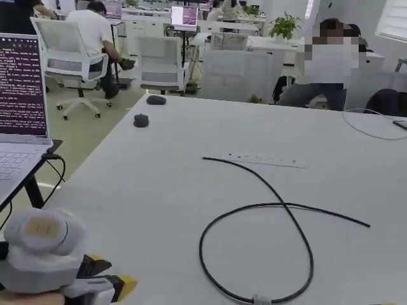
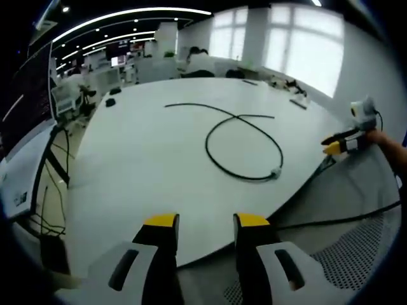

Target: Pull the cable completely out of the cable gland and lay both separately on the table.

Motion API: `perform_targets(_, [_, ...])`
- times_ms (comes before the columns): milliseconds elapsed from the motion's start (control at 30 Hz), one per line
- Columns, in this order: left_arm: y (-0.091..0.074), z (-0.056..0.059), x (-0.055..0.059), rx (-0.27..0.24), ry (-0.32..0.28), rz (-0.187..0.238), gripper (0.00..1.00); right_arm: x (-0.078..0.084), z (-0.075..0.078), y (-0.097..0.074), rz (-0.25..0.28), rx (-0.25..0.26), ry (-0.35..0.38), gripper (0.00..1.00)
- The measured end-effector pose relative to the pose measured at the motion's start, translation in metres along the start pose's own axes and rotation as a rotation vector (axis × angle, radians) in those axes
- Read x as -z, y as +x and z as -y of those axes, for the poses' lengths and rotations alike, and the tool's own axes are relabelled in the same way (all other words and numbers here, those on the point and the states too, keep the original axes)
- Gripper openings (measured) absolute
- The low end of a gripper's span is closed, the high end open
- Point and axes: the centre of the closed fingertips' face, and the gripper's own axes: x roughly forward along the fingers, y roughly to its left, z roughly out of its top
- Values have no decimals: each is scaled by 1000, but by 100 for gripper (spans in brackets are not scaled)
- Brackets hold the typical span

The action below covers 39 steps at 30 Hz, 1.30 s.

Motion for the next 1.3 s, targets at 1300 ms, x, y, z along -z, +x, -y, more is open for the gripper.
perform_targets(1300, [1,2,0,6,0,-4,35,24,-24,24,-288,-280,-391,47])
